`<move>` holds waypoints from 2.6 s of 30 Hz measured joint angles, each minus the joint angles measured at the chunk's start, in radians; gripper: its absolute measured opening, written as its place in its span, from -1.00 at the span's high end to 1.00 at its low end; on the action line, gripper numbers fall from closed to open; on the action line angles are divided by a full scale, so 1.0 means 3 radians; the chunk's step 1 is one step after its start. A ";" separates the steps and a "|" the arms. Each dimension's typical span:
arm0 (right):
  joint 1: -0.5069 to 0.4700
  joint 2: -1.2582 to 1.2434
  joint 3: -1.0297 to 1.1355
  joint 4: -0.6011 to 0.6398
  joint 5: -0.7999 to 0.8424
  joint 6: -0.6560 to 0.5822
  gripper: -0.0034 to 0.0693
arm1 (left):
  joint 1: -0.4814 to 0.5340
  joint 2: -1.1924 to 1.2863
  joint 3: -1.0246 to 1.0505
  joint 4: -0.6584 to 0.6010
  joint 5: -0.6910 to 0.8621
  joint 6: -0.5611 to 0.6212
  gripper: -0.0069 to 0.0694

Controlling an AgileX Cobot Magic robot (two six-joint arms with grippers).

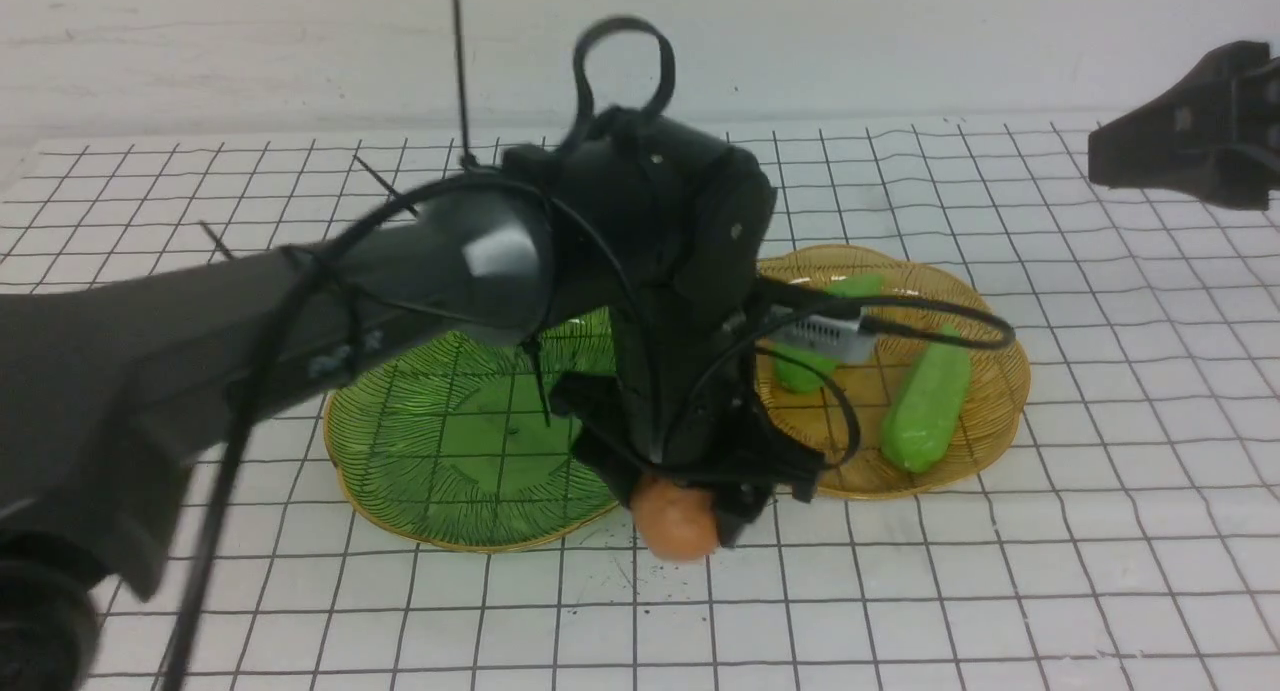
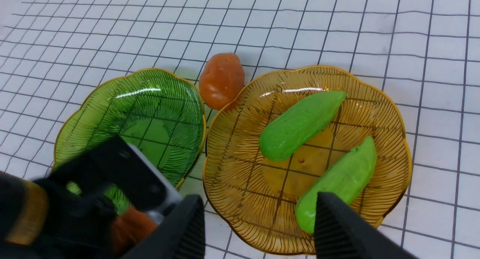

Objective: Put different types of vegetables on the plate.
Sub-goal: 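Put the potatoes from the left side into the left plate with the left gripper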

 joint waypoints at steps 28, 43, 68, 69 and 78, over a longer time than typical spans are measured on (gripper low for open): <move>0.0006 0.0266 -0.0274 0.0522 0.0047 -0.0392 0.06 | 0.1291 0.0230 -0.0023 0.0230 -0.0050 0.0184 -0.86; 0.0006 0.0266 -0.0280 0.0522 0.0169 -0.0409 0.06 | 0.1128 0.0256 -0.0929 -0.0256 -0.1166 0.0509 -0.58; 0.0006 0.0266 -0.0280 0.0446 0.0603 -0.0433 0.06 | 0.1004 0.1597 -0.1602 -0.0451 -0.1527 0.0495 -0.51; 0.0006 0.0266 -0.0280 0.0446 0.0603 -0.0433 0.06 | 0.1004 0.1607 -0.1605 -0.0447 -0.1527 0.0495 -0.51; 0.0006 0.0266 -0.0280 0.0437 0.0606 -0.0433 0.06 | 0.0999 0.1626 -0.1616 -0.0437 -0.1551 0.0495 -0.46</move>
